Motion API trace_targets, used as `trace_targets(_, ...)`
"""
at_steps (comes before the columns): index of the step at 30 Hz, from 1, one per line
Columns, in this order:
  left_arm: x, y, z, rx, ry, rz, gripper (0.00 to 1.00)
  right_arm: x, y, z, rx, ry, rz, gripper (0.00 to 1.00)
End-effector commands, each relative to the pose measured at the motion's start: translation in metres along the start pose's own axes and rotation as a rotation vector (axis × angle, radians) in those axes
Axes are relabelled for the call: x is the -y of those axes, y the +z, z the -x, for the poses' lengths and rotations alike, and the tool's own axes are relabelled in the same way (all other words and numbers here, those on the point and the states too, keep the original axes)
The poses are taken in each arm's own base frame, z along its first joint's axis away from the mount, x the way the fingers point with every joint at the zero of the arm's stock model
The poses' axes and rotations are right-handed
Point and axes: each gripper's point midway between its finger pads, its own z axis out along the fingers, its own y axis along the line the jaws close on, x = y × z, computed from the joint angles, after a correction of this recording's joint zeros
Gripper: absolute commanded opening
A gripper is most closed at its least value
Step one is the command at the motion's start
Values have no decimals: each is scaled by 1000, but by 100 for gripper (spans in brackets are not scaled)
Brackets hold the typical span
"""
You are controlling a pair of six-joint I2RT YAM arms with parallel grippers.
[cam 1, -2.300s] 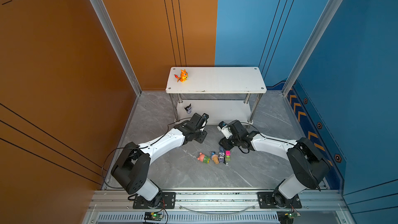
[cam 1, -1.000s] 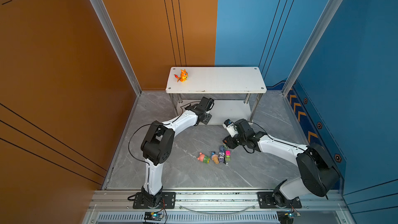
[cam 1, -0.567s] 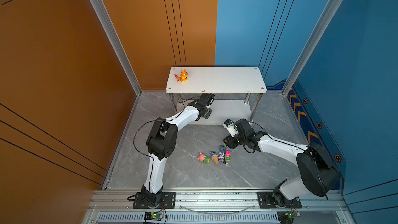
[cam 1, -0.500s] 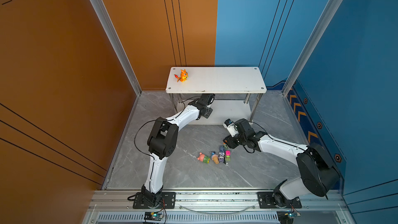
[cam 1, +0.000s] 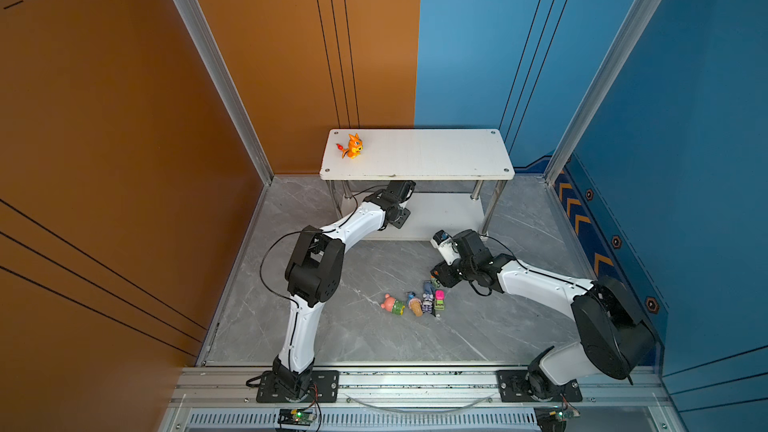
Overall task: Place and organize the plastic toys onto the shelf
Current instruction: 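Lift the purple figure with the left gripper and carry it over the lower shelf, then lower the purple figure onto the lower shelf, open and withdraw the left gripper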
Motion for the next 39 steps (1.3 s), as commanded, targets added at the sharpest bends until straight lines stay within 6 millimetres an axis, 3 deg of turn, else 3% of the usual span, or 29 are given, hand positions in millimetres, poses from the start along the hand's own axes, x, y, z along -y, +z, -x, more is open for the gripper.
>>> trace_targets(1, -7, -8, -1, -6, 3, 18, 54, 0, -2, -4, -5, 21, 8, 51)
trace_targets(16, -8, -17, -1, 4, -9, 19, 77, -1, -5, -4, 2, 24, 11, 51)
trace_targets(20, -10, -19, 0, 8, -11, 26, 97, -2, -6, -3, 6, 24, 13, 51)
trace_targets(31, -5, -34, -2, 35, -13, 25, 98, -1, -6, -4, 4, 22, 6, 51)
trace_targets(39, 5, -58, -6, 74, -16, 3, 98, -1, -6, -3, 4, 19, 5, 51)
